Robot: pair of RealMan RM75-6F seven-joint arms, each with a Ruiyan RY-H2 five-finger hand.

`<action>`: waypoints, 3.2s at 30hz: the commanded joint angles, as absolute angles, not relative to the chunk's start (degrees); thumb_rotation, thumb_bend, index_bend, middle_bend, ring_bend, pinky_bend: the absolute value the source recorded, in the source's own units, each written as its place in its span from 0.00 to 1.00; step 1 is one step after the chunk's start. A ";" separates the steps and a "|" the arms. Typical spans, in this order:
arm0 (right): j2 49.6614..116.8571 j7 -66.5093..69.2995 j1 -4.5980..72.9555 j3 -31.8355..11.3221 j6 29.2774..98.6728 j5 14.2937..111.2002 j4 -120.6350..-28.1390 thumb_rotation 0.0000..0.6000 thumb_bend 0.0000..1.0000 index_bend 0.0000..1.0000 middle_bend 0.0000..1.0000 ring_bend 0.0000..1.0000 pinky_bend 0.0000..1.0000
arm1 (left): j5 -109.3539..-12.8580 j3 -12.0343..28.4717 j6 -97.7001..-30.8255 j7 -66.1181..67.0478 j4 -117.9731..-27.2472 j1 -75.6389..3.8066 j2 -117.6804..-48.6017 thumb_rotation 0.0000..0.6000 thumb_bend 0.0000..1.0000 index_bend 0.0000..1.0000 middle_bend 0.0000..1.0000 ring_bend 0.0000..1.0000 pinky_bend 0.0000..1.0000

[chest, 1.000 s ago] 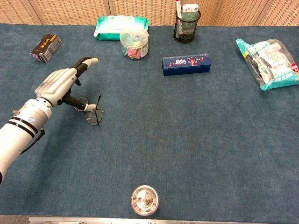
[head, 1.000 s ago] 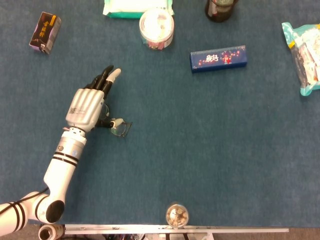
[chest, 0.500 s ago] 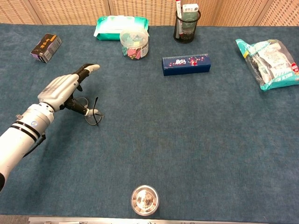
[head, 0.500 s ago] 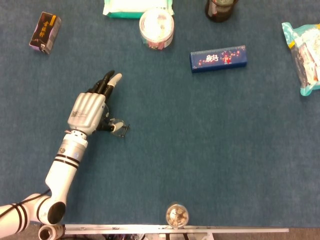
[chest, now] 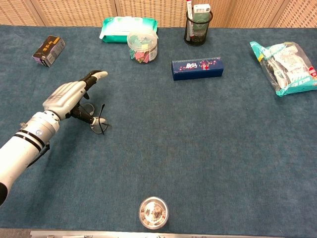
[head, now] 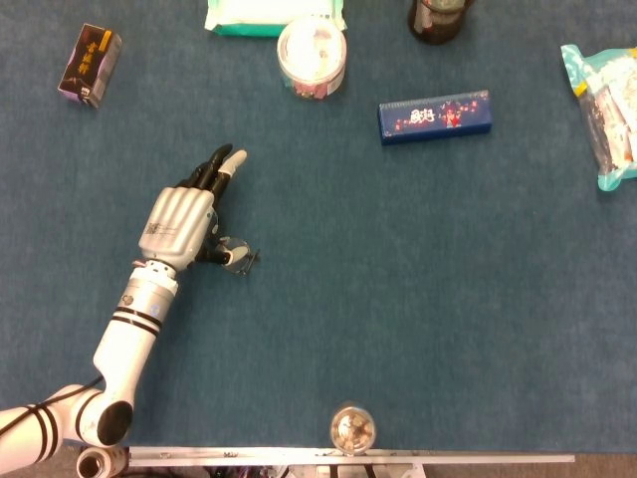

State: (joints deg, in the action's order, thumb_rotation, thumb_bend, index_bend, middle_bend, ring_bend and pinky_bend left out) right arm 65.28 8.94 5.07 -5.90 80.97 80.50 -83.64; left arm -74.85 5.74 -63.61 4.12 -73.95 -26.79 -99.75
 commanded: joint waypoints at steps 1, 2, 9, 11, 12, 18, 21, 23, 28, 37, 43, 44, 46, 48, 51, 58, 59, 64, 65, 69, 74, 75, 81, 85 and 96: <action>65.40 9.09 5.15 -5.93 80.85 80.50 -83.47 1.00 0.22 0.43 0.39 0.34 0.58 | -74.86 5.92 -63.95 4.15 -74.26 -26.68 -99.48 1.00 0.04 0.00 0.00 0.13 0.32; 65.46 9.21 5.21 -5.98 80.80 80.52 -83.37 1.00 0.22 0.43 0.39 0.34 0.58 | -74.94 6.11 -64.40 4.26 -74.64 -26.57 -99.18 1.00 0.04 0.00 0.00 0.13 0.32; 65.67 10.02 5.75 -6.48 80.82 80.91 -82.90 1.00 0.22 0.43 0.39 0.34 0.58 | -75.27 8.00 -68.23 6.91 -78.82 -25.83 -95.68 1.00 0.04 0.00 0.00 0.13 0.32; 65.76 10.27 5.97 -6.62 80.95 81.26 -82.85 1.00 0.22 0.44 0.39 0.34 0.58 | -75.04 8.61 -69.33 8.30 -80.56 -25.55 -94.29 1.00 0.04 0.00 0.00 0.13 0.32; 65.79 10.35 6.07 -6.66 81.02 81.45 -82.85 1.00 0.22 0.44 0.39 0.34 0.58 | -74.93 8.78 -69.79 8.90 -81.37 -25.37 -93.70 1.00 0.04 0.00 0.00 0.13 0.32; 65.45 10.45 6.60 -6.93 81.66 82.64 -83.69 1.00 0.22 0.43 0.39 0.34 0.58 | -75.05 9.30 -73.76 12.30 -87.53 -23.49 -89.12 1.00 0.04 0.00 0.00 0.13 0.32; 64.80 10.24 6.93 -7.12 81.80 83.09 -84.43 1.00 0.22 0.44 0.39 0.34 0.58 | -74.20 9.72 -75.69 13.41 -91.04 -22.10 -86.55 1.00 0.04 0.00 0.00 0.13 0.32; 64.34 10.02 7.21 -7.26 81.74 83.32 -84.95 1.00 0.22 0.43 0.39 0.34 0.58 | -73.06 10.11 -76.63 13.36 -94.37 -21.05 -84.70 1.00 0.04 0.00 0.00 0.13 0.32; 63.66 9.92 7.66 -7.38 81.60 83.65 -85.99 1.00 0.22 0.43 0.39 0.34 0.58 | -72.55 9.96 -78.92 12.54 -101.05 -18.74 -81.05 1.00 0.04 0.00 0.00 0.13 0.28; 63.59 10.28 7.90 -7.32 81.69 83.84 -86.22 1.00 0.22 0.43 0.39 0.34 0.58 | -74.27 7.59 -80.32 15.62 -107.57 -17.21 -79.05 1.00 0.04 0.00 0.00 0.07 0.20; 63.52 11.00 7.67 -7.15 82.16 83.93 -86.07 1.00 0.22 0.44 0.39 0.34 0.58 | -75.44 5.70 -80.03 17.37 -110.20 -16.91 -80.43 1.00 0.03 0.00 0.00 0.05 0.18; 63.46 11.10 7.64 -7.12 82.20 83.93 -86.06 1.00 0.22 0.44 0.39 0.34 0.58 | -75.51 5.48 -79.91 17.68 -110.38 -16.92 -80.67 1.00 0.03 0.00 0.00 0.05 0.18; 63.35 11.36 7.55 -7.04 82.34 84.02 -86.05 1.00 0.22 0.43 0.39 0.34 0.58 | -75.66 5.06 -79.70 18.41 -110.84 -16.95 -81.35 1.00 0.03 0.00 0.00 0.05 0.18; 63.28 11.60 7.44 -6.97 82.51 84.10 -86.01 1.00 0.22 0.43 0.39 0.34 0.58 | -75.97 4.72 -79.59 18.84 -111.27 -16.98 -81.93 1.00 0.03 0.00 0.00 0.05 0.18; 63.26 12.01 7.28 -6.87 82.70 84.10 -85.94 1.00 0.22 0.43 0.39 0.34 0.58 | -76.61 4.35 -79.44 19.44 -111.87 -17.07 -82.70 1.00 0.03 0.00 0.00 0.05 0.18; 63.14 13.21 6.96 -6.69 83.20 84.30 -85.57 1.00 0.22 0.44 0.39 0.34 0.58 | -76.67 4.22 -78.59 21.77 -113.06 -17.75 -84.65 1.00 0.03 0.00 0.00 0.05 0.18; 63.12 13.44 6.93 -6.68 83.26 84.33 -85.52 1.00 0.22 0.43 0.39 0.34 0.58 | -76.64 4.20 -78.52 22.06 -113.24 -17.82 -84.96 1.00 0.03 0.00 0.00 0.05 0.18; 63.08 15.07 6.67 -6.53 83.65 84.63 -84.90 1.00 0.22 0.43 0.39 0.34 0.58 | -76.10 4.15 -78.00 23.45 -113.58 -18.23 -87.11 1.00 0.03 0.00 0.00 0.05 0.18; 63.07 15.40 6.61 -6.47 83.71 84.70 -84.77 1.00 0.22 0.43 0.39 0.34 0.58 | -75.96 4.15 -77.92 23.71 -113.58 -18.30 -87.51 1.00 0.03 0.00 0.00 0.05 0.18; 62.98 16.68 6.32 -6.29 83.98 84.85 -84.17 1.00 0.22 0.44 0.39 0.34 0.58 | -75.35 4.33 -77.62 24.80 -113.35 -18.67 -89.19 1.00 0.03 0.00 0.00 0.05 0.18; 62.82 17.83 6.03 -6.24 84.30 84.86 -83.62 1.00 0.22 0.44 0.39 0.34 0.58 | -74.43 5.03 -76.69 25.96 -112.40 -19.63 -90.90 1.00 0.03 0.00 0.00 0.05 0.18; 62.79 17.95 5.98 -6.23 84.34 84.84 -83.57 1.00 0.22 0.44 0.39 0.34 0.58 | -74.32 5.17 -76.57 26.05 -112.19 -19.78 -91.12 1.00 0.03 0.00 0.00 0.05 0.18; 62.76 18.26 5.90 -6.19 84.27 84.75 -83.42 1.00 0.22 0.43 0.39 0.34 0.58 | -73.94 5.63 -76.10 26.24 -111.47 -20.43 -91.93 1.00 0.03 0.00 0.00 0.05 0.18; 62.93 18.36 5.93 -6.17 84.23 84.77 -83.32 1.00 0.22 0.43 0.39 0.34 0.58 | -74.04 5.69 -76.18 26.37 -111.43 -20.62 -92.26 1.00 0.03 0.00 0.00 0.05 0.18; 63.47 18.85 6.29 -6.15 83.84 85.02 -82.98 1.00 0.22 0.43 0.39 0.34 0.58 | -74.09 5.97 -76.92 27.04 -111.43 -20.85 -93.31 1.00 0.03 0.00 0.00 0.05 0.18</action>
